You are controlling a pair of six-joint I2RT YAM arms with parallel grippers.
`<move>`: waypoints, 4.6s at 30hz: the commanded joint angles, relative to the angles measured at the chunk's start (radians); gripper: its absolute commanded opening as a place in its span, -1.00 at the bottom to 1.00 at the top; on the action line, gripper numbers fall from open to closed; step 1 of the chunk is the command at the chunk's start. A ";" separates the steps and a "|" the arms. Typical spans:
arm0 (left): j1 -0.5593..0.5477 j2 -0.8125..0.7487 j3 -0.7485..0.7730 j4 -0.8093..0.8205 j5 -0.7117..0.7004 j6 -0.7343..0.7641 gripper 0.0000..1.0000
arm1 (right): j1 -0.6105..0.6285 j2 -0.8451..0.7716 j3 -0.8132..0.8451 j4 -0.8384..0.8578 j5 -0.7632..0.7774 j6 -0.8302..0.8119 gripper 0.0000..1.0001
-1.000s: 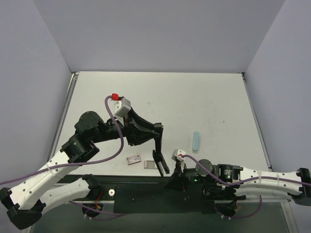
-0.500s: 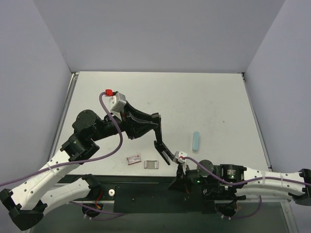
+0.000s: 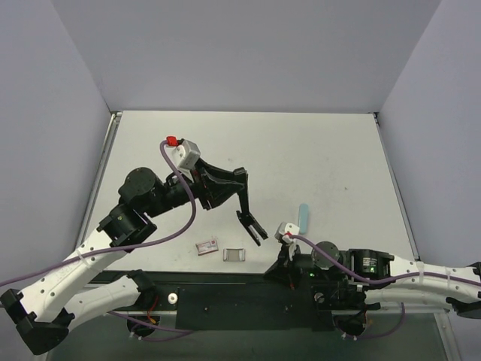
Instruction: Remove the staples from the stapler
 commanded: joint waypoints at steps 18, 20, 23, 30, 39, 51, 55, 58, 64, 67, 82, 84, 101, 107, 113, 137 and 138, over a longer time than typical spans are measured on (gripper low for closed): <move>0.036 0.121 0.040 0.068 -0.211 0.046 -1.00 | -0.541 0.264 0.179 0.212 0.240 -0.138 -1.00; 0.047 0.125 0.043 0.070 -0.214 0.046 -1.00 | -0.615 0.309 0.181 0.281 0.145 -0.128 -1.00; 0.061 0.132 0.048 0.068 -0.214 0.043 -1.00 | -0.703 0.389 0.185 0.361 0.060 -0.099 -1.00; 0.102 0.180 0.060 0.080 -0.208 0.034 -1.00 | -0.799 0.579 0.207 0.582 -0.133 -0.010 -1.00; 0.171 0.230 0.047 0.131 -0.169 0.008 -1.00 | -0.787 0.820 0.257 0.690 -0.237 0.030 -1.00; 0.210 0.333 0.077 0.166 -0.168 0.000 -1.00 | -0.664 1.001 0.297 0.830 -0.260 0.068 -1.00; 0.214 0.394 0.114 0.183 -0.191 -0.003 -1.00 | -0.639 1.076 0.290 0.939 -0.279 0.135 -1.00; 0.214 0.444 0.166 0.191 -0.189 0.000 -1.00 | -0.636 1.114 0.283 1.032 -0.291 0.198 -1.00; 0.214 0.545 0.231 0.228 -0.195 0.008 -1.00 | -0.642 1.186 0.305 1.151 -0.303 0.289 -1.00; 0.213 0.586 0.270 0.226 -0.195 0.014 -1.00 | -0.650 1.209 0.335 1.157 -0.313 0.306 -1.00; 0.210 0.586 0.306 0.183 -0.220 0.043 -1.00 | -0.757 1.184 0.280 1.195 -0.334 0.329 -1.00; 0.210 0.560 0.297 0.174 -0.221 0.043 -1.00 | -0.776 1.161 0.256 1.195 -0.336 0.333 -1.00; 0.193 0.274 0.234 0.039 -0.231 0.043 -1.00 | -0.744 0.557 0.110 0.651 -0.058 0.102 -1.00; 0.179 0.206 0.244 -0.019 -0.278 0.039 -1.00 | -0.578 0.375 0.118 0.435 0.057 0.004 -1.00; 0.173 0.151 0.252 -0.073 -0.343 -0.003 -1.00 | -0.380 0.320 0.084 0.396 0.200 0.028 -1.00; 0.173 -0.072 0.132 -0.240 -0.401 -0.239 -1.00 | -0.233 0.525 0.124 0.684 0.493 0.008 -1.00; 0.173 -0.076 0.119 -0.246 -0.398 -0.242 -1.00 | -0.240 0.516 0.133 0.681 0.479 -0.009 -1.00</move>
